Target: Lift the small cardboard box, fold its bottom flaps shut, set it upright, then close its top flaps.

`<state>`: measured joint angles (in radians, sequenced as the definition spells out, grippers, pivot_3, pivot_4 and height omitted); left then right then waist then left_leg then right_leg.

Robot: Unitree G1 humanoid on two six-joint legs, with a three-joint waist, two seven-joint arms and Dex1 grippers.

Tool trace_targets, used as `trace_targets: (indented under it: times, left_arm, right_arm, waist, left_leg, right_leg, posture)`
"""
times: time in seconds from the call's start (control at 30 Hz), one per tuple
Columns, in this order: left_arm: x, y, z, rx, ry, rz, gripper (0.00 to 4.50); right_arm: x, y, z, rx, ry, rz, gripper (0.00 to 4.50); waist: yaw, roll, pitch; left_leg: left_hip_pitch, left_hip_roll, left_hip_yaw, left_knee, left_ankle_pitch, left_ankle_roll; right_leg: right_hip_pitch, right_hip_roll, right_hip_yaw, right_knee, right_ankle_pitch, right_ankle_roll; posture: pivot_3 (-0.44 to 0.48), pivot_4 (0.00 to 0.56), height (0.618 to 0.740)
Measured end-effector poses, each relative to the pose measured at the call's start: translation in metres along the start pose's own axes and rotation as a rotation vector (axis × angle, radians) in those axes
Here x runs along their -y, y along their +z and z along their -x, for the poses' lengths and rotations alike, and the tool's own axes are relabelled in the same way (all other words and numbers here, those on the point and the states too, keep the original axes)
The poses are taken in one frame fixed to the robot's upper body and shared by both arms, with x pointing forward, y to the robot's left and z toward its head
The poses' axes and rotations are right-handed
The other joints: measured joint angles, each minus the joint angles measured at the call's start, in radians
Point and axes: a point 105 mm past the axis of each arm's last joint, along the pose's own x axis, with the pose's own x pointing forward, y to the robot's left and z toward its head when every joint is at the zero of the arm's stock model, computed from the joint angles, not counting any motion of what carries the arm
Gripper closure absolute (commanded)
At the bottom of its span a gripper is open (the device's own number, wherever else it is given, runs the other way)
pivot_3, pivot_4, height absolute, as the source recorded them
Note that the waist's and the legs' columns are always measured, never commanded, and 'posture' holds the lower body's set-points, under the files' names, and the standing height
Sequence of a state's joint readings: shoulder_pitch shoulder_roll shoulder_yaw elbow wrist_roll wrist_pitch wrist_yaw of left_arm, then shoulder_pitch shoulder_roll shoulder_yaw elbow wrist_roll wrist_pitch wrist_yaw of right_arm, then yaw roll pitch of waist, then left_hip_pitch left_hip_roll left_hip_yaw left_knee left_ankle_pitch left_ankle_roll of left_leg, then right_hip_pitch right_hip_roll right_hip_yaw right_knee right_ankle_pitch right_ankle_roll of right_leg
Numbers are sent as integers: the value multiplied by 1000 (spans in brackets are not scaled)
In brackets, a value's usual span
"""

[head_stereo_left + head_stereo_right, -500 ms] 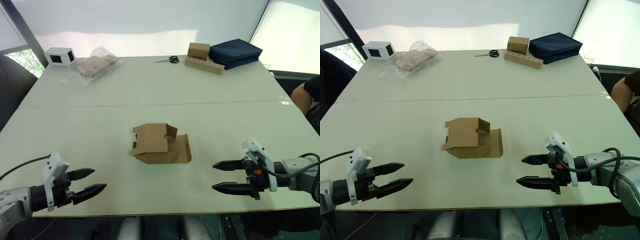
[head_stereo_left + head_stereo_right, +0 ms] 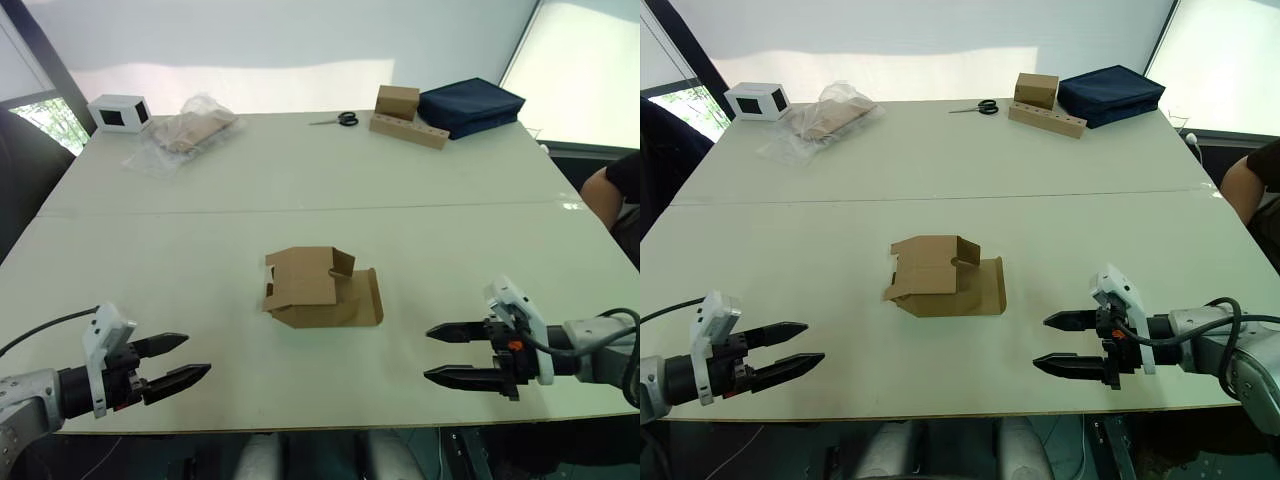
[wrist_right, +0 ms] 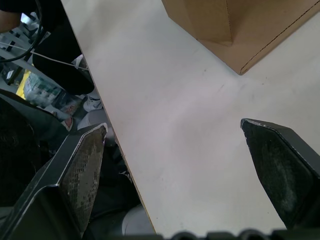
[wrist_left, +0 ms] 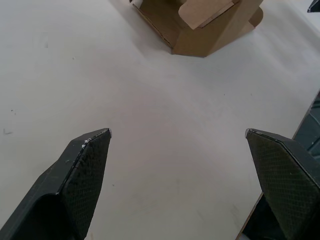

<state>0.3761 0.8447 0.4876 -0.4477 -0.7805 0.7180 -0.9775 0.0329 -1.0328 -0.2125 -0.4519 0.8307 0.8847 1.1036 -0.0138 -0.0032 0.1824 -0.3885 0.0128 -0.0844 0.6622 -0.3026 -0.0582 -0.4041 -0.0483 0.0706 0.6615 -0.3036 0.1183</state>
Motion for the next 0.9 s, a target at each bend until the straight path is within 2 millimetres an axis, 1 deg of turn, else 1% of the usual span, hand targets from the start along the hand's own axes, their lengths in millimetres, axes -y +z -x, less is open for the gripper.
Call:
trace_targets:
  times: [0.17, 0.33, 0.47, 0.53, 0.57, 0.6, 0.7, 0.77, 0.83, 0.87, 0.9]
  left_arm:
    - [-10, 7, 1, 7, 19, -17, 72]
    - [-20, 7, 5, -16, 57, -23, 72]
    - [-32, 23, 5, 16, 64, 5, 72]
    - [-41, 40, 9, 15, 62, 34, 72]
    - [-42, 44, 10, 15, 55, 41, 72]
    - [-41, 55, 10, -2, 12, 99, 72]
    - [-32, 75, 6, -52, -99, 212, 72]
    - [-24, 90, -5, -33, -223, 321, 72]
    - [-21, 90, -17, -41, -304, 427, 72]
    - [-21, 86, -24, -62, -337, 501, 72]
    - [-22, 84, -28, -70, -353, 539, 72]
  right_arm:
    - [12, 5, 3, 7, -43, 27, 0]
    - [17, 6, 5, 5, -69, 54, 0]
    - [18, 6, 6, 8, -77, 71, 0]
    - [19, 9, 7, 15, -86, 89, 0]
    - [19, 10, 7, 18, -88, 95, 0]
    - [19, 14, 8, 28, -91, 110, 0]
    - [15, 36, 4, 74, -78, 185, 0]
    - [6, 50, -3, 100, -40, 244, 0]
    - [0, 56, -12, 105, -10, 280, 0]
    - [-3, 58, -16, 107, 8, 290, 0]
    - [-5, 59, -19, 108, 14, 289, 0]
  waist:
    - [-1, 0, 0]
    - [0, 0, 0]
    - [2, 0, 0]
    - [0, 0, 0]
    - [-1, 0, 0]
    - [-3, 0, 0]
    - [-7, 1, 1]
    - [-7, 2, 0]
    - [-8, 2, 0]
    - [-9, 1, 0]
    - [-10, 1, 1]
  left_leg:
    - [0, 0, 0, 0, 0, 0]
    - [0, 0, 0, 0, 0, 0]
    - [0, 0, 0, 1, 0, 0]
    - [0, 0, 0, 1, 0, 0]
    - [0, 0, 0, 1, 0, 0]
    - [0, 0, 0, 1, 0, 0]
    - [0, 0, 0, 1, 0, 0]
    - [0, 0, -1, 1, 0, 0]
    - [0, 0, -1, 1, 0, 0]
    - [-1, 0, -1, 1, 0, 0]
    - [-1, 0, -1, 1, 0, 0]
  right_leg:
    - [0, 0, 0, 0, 0, 0]
    - [0, 0, 0, 0, 0, 0]
    - [0, 0, -1, 1, 0, 0]
    - [0, 0, -1, 1, 0, 0]
    - [0, 0, -1, 1, 0, 0]
    - [0, 0, -1, 1, 0, 0]
    - [-1, 1, -1, 2, 0, 0]
    - [-1, 1, -1, 2, 0, 0]
    - [-2, 1, -1, 3, 0, 0]
    - [-2, 1, -1, 3, 0, 0]
    - [-3, 1, -1, 3, 0, 0]
  posture:
    - [0, 150, 740]
    - [0, 150, 740]
    - [0, 150, 740]
    - [0, 150, 740]
    - [0, 150, 740]
    - [0, 150, 740]
    - [0, 150, 740]
    - [0, 150, 740]
    - [0, 150, 740]
    - [0, 150, 740]
    - [0, 150, 740]
